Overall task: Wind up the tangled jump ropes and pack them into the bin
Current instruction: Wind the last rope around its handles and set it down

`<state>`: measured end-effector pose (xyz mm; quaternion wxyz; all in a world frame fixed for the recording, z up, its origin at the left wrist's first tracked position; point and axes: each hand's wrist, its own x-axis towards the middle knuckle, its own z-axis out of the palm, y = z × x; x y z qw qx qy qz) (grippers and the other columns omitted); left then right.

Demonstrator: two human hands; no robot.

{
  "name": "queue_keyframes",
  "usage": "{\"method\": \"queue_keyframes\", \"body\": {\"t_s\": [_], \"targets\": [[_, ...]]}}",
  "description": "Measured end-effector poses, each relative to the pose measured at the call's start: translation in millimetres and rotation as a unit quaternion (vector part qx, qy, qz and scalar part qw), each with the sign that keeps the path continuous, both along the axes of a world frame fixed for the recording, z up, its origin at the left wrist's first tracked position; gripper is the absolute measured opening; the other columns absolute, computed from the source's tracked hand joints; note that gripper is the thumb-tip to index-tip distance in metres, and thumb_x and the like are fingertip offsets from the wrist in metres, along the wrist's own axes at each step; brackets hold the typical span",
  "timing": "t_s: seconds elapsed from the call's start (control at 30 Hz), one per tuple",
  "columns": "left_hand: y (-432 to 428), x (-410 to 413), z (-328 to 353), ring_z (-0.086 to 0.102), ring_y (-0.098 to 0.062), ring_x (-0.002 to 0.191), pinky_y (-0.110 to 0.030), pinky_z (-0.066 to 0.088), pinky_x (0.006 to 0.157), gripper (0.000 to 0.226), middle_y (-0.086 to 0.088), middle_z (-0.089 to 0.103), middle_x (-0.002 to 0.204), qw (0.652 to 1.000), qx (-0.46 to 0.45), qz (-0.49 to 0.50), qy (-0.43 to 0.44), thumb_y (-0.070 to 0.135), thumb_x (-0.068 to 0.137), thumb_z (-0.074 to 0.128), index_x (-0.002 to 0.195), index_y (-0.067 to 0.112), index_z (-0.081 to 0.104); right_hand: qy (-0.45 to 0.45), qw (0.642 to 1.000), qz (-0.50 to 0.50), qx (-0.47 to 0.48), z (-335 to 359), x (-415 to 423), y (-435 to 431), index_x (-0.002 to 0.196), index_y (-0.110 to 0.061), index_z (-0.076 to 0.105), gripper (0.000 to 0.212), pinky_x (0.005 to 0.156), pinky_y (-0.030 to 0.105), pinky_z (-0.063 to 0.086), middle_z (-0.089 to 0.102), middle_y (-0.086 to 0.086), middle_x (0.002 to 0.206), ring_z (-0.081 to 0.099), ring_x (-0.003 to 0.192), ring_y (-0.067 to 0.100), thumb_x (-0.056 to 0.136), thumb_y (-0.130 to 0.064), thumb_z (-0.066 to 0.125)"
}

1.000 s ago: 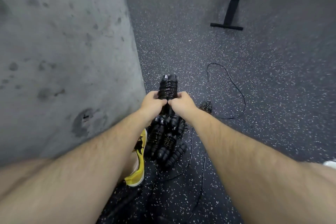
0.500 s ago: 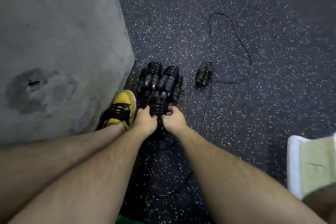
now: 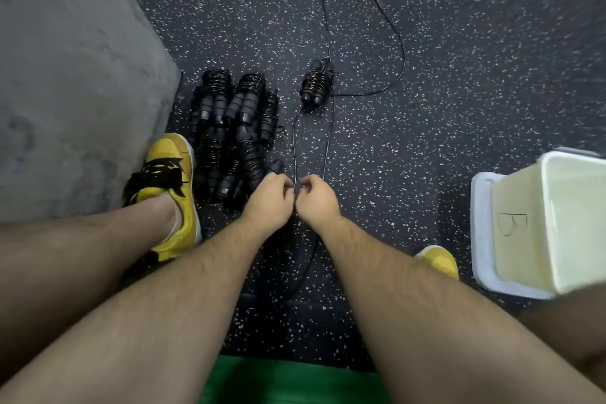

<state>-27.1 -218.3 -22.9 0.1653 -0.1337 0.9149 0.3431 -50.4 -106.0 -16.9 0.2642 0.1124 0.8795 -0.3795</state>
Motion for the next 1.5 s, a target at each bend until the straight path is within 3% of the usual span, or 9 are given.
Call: {"method": "queue_keyframes", "body": {"t_s": [0.17,0.3,0.4,0.53,0.7,0.9,1.03,1.23,1.5], "targets": [[17,10,-34,0.052,-0.034,0.123,-0.039,0.042,0.107,0.039,-0.014,0.043,0.137,0.99,-0.039,-0.025,-0.135,0.018,0.099,0.053,0.136,0.006,0.051,-0.121,0.991,-0.059,0.022,-28,10,38,0.138,-0.015,0.048,0.051,0.091,0.027,0.048,0.057,0.003,0.132,0.06,0.114,0.023,0.087,-0.012,0.053],[27,10,-44,0.041,-0.036,0.131,-0.042,0.038,0.11,0.05,-0.013,0.033,0.147,0.98,-0.068,-0.016,-0.186,0.024,0.098,0.057,0.143,0.008,0.042,-0.165,0.981,-0.105,-0.016,-41,15,54,0.14,-0.014,0.045,0.05,0.082,0.024,0.045,0.057,0.003,0.13,0.059,0.106,0.021,0.091,-0.013,0.052],[37,4,-50,0.049,-0.035,0.127,-0.039,0.041,0.107,0.049,-0.013,0.044,0.14,0.977,-0.027,0.062,-0.204,0.027,0.094,0.065,0.135,0.008,0.046,-0.185,0.971,-0.145,-0.046,-45,15,53,0.134,-0.017,0.046,0.043,0.078,0.027,0.048,0.059,0.0,0.111,0.059,0.093,0.019,0.091,-0.012,0.05],[49,1,-54,0.059,-0.023,0.105,-0.03,0.046,0.09,0.031,-0.007,0.062,0.12,0.964,0.068,0.116,-0.228,0.025,0.094,0.064,0.121,0.012,0.055,-0.212,0.959,-0.167,-0.09,-52,15,41,0.126,-0.017,0.05,0.041,0.082,0.03,0.052,0.064,0.008,0.113,0.062,0.094,0.022,0.086,-0.013,0.058],[60,1,-47,0.061,-0.016,0.083,-0.025,0.048,0.067,0.015,-0.002,0.071,0.102,0.951,0.133,0.15,-0.236,0.026,0.096,0.061,0.103,0.016,0.069,-0.218,0.948,-0.206,-0.106,-54,15,40,0.113,-0.014,0.062,0.022,0.058,0.025,0.043,0.063,0.005,0.094,0.052,0.067,0.015,0.093,-0.019,0.053],[63,1,-42,0.059,-0.016,0.072,-0.026,0.048,0.065,0.012,-0.001,0.069,0.083,0.945,0.173,0.183,-0.209,0.025,0.094,0.064,0.092,0.014,0.069,-0.226,0.94,-0.232,-0.104,-43,10,54,0.099,-0.011,0.067,0.019,0.054,0.025,0.044,0.058,0.002,0.067,0.048,0.051,0.015,0.098,-0.029,0.059],[69,1,-24,0.056,-0.012,0.051,-0.022,0.048,0.052,0.013,-0.002,0.063,0.064,0.93,0.25,0.201,-0.18,0.004,0.094,0.062,0.085,0.012,0.06,-0.189,0.944,-0.235,-0.134,-35,9,61,0.097,-0.007,0.071,0.021,0.055,0.026,0.044,0.054,0.002,0.057,0.046,0.047,0.015,0.094,-0.027,0.067],[72,-5,20,0.068,-0.016,0.054,-0.026,0.055,0.051,0.008,-0.016,0.069,0.069,0.89,0.38,0.184,-0.17,-0.002,0.1,0.057,0.093,0.001,0.056,-0.142,0.952,-0.222,-0.158,8,-2,74,0.079,-0.014,0.072,0.015,0.079,0.038,0.058,0.069,0.01,0.071,0.063,0.066,0.024,0.092,-0.02,0.069],[84,-15,111,0.075,-0.024,0.073,-0.034,0.062,0.066,0.007,-0.017,0.075,0.086,0.883,0.442,0.098,-0.122,0.008,0.103,0.056,0.096,0.008,0.054,-0.066,0.985,-0.127,-0.093,115,-27,99,0.07,-0.008,0.061,0.029,0.063,0.035,0.052,0.06,0.01,0.064,0.052,0.047,0.018,0.095,-0.021,0.057]]}}
